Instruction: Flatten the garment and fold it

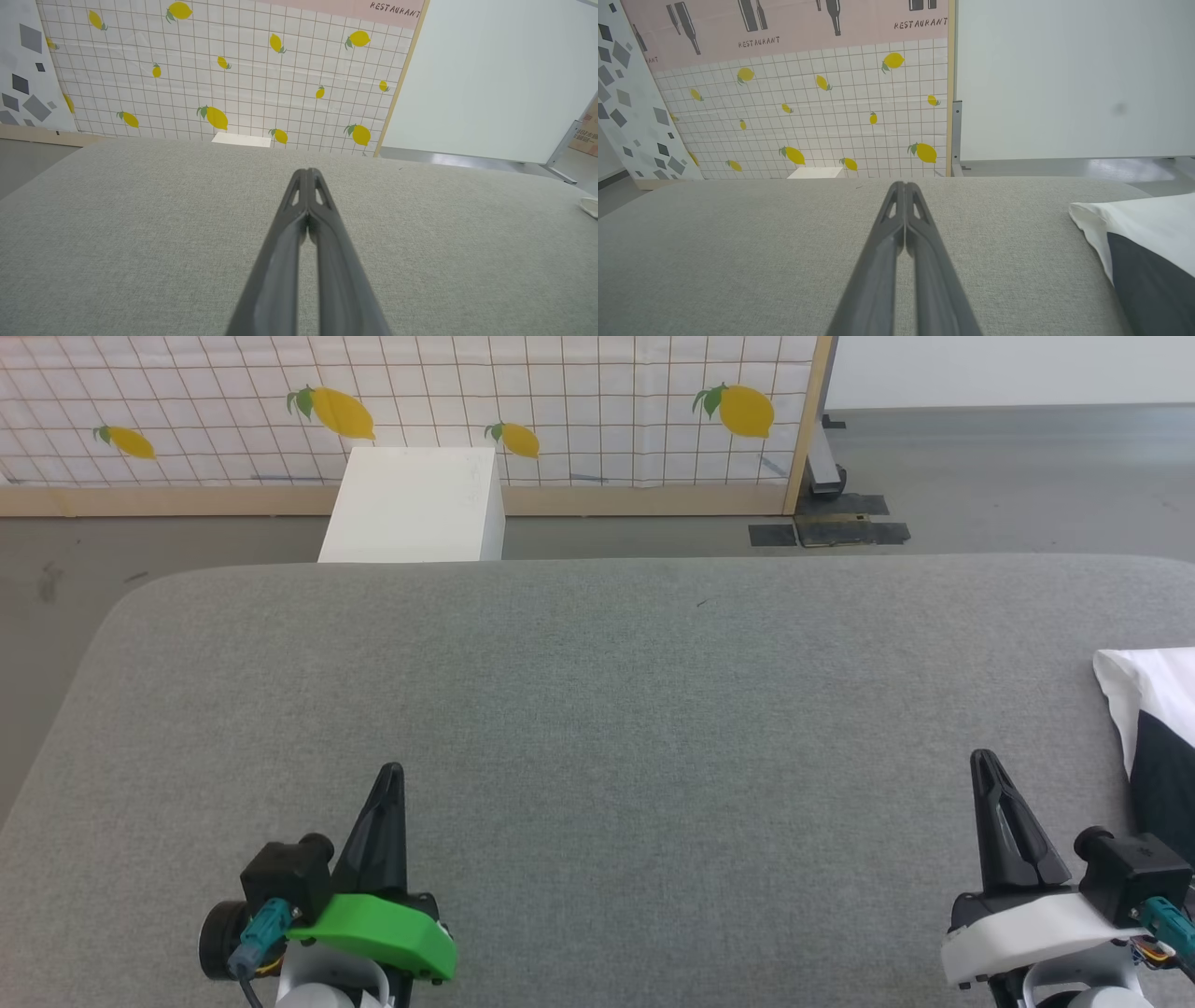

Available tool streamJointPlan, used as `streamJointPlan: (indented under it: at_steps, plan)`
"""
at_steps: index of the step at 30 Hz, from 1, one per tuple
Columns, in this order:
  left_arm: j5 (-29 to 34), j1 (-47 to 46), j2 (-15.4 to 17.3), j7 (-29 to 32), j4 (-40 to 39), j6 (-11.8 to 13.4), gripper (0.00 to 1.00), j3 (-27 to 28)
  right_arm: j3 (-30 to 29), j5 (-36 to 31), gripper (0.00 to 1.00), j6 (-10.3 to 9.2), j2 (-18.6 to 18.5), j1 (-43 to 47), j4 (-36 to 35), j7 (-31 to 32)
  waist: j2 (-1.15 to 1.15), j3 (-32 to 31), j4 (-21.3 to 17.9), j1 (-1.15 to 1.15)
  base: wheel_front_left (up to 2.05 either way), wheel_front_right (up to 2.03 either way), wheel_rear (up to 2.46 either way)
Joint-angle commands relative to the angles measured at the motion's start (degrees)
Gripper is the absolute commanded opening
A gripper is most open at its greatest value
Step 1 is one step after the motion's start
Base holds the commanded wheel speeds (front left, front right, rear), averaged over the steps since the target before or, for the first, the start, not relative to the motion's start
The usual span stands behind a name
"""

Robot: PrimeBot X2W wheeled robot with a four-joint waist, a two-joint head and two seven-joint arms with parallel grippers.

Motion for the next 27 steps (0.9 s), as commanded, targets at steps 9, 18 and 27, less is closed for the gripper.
streamJointPlan:
  at_steps: [9,18,27]
  plan:
    - [1.37,0.34,-0.05,1.31,-0.96,0.58,0.0,0.54,0.46,-0.88,0.0,-0.02,0.03,-0.38,-0.34,0.96,0.07,-0.03,0.19,0.0,0.0,0.0,0.0]
    - [2.34,0.49,-0.07,2.37,-1.66,0.88,0.0,0.87,0.75,-1.43,0.0,-0.02,0.04,-0.55,-0.5,1.72,0.1,-0.05,0.37,0.0,0.0,0.0,0.0]
    - [3.31,0.64,-0.09,3.42,-2.35,1.18,0.0,1.2,1.04,-1.98,0.0,-0.03,0.06,-0.72,-0.65,2.48,0.13,-0.08,0.55,0.0,0.0,0.0,0.0]
